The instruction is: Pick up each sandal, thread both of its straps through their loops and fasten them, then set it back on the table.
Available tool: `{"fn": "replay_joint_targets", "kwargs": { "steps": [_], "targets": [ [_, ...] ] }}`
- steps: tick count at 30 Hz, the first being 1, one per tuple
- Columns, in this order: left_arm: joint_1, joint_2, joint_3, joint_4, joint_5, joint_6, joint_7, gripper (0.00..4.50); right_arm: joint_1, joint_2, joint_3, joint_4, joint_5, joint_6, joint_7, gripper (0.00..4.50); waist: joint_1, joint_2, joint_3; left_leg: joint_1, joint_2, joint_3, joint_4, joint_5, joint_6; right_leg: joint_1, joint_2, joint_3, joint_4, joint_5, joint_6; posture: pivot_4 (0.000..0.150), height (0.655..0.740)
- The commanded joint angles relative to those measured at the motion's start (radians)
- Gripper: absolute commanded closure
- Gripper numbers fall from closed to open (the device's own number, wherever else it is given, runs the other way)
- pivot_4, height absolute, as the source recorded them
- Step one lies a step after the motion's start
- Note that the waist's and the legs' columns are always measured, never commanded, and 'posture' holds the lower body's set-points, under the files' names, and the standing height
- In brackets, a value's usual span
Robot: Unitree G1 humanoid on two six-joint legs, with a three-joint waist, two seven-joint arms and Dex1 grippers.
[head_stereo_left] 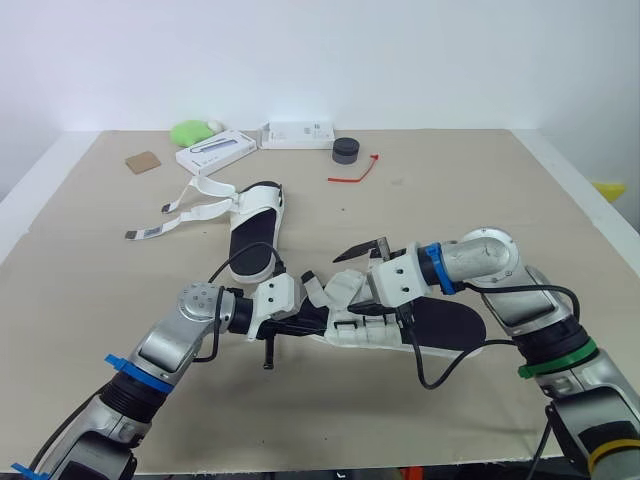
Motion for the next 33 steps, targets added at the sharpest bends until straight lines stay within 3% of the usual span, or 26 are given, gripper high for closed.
{"fn": "replay_joint_targets", "kwargs": {
  "steps": [1, 17, 23, 33],
  "targets": [
    [0.025, 0.006, -0.022, 0.024, 0.032, 0.017, 0.009, 4.5, -0.005, 0.004, 0.003, -0.027, -0.007, 0.013, 0.0, 0.11, 0.0, 0.0, 0.0, 0.0, 0.0, 0.0, 0.0, 0.0, 0.0, 0.0, 0.0, 0.0, 0.0, 0.0, 0.0, 0.15, 0.74],
    [0.032, 0.01, -0.02, 0.023, 0.033, 0.015, 0.008, 4.5, 0.018, -0.025, -0.015, -0.176, 0.088, 0.214, 0.066, 0.11, 0.001, 0.0, 0.0, 0.0, 0.0, -0.001, 0.0, 0.0, 0.0, 0.0, 0.0, -0.001, 0.0, -0.001, 0.0, 0.15, 0.74],
    [0.033, 0.008, -0.021, 0.026, 0.033, 0.014, 0.009, 4.5, 0.006, -0.04, 0.006, -0.221, 0.06, 0.238, 0.07, 0.11, 0.002, 0.0, 0.0, -0.001, 0.0, -0.002, 0.0, 0.0, 0.0, -0.001, 0.0, -0.002, 0.0, -0.001, 0.0, 0.15, 0.74],
    [0.038, 0.008, -0.02, 0.022, 0.033, 0.016, 0.012, 4.5, -0.047, 0.022, -0.027, -0.318, 0.152, 0.454, 0.052, 0.11, 0.002, 0.0, 0.0, -0.001, 0.0, -0.003, 0.0, 0.0, 0.0, -0.001, 0.0, -0.002, 0.0, -0.001, -0.001, 0.15, 0.74]
  ]
}}
